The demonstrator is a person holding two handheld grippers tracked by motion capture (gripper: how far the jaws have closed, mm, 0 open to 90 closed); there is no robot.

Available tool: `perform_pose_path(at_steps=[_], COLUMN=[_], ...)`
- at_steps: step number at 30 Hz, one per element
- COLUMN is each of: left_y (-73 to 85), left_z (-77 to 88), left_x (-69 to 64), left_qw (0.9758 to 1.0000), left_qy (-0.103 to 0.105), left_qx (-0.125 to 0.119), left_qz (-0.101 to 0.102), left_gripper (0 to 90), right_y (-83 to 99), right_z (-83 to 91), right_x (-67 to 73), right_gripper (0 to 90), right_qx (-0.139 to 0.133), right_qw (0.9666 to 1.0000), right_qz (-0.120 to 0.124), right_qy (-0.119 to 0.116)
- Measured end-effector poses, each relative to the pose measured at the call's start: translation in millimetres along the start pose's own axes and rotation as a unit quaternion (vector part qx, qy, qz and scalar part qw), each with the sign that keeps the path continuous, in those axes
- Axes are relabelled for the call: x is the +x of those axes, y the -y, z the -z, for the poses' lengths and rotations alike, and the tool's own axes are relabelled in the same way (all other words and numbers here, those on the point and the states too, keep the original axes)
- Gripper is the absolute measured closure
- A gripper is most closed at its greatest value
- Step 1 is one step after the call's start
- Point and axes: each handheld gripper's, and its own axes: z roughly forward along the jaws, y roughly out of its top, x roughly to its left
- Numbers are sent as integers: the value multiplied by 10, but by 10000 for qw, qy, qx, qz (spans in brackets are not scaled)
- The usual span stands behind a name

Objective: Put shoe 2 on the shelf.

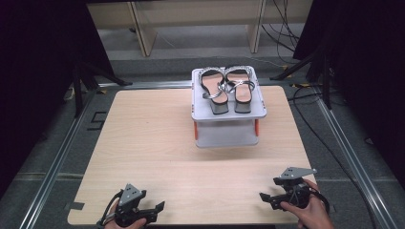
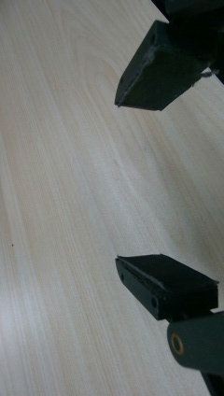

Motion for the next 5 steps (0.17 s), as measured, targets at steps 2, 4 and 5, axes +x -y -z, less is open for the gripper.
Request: perform_pose_path(at_steps=[2,4,5], left_y=[1,2,2], left_z=[-4,-9,-10], left_x=[0,1,1], left_qw=[10000,10000,10000], left_qy=[-13,-5,-6], left_qx=[12,11,14], left_qz=[-12,-28,-37], left_gripper=[182,181,181], right_y=[1,1,0], right_z=[-7,-16,-19], right_x=[10,21,23], right_gripper=[184,184,184], right_qx=[66,73,77], right_qw=[10000,10000,10000], right_qz=[-31,-31,-35], right_qy=[-22,3,0])
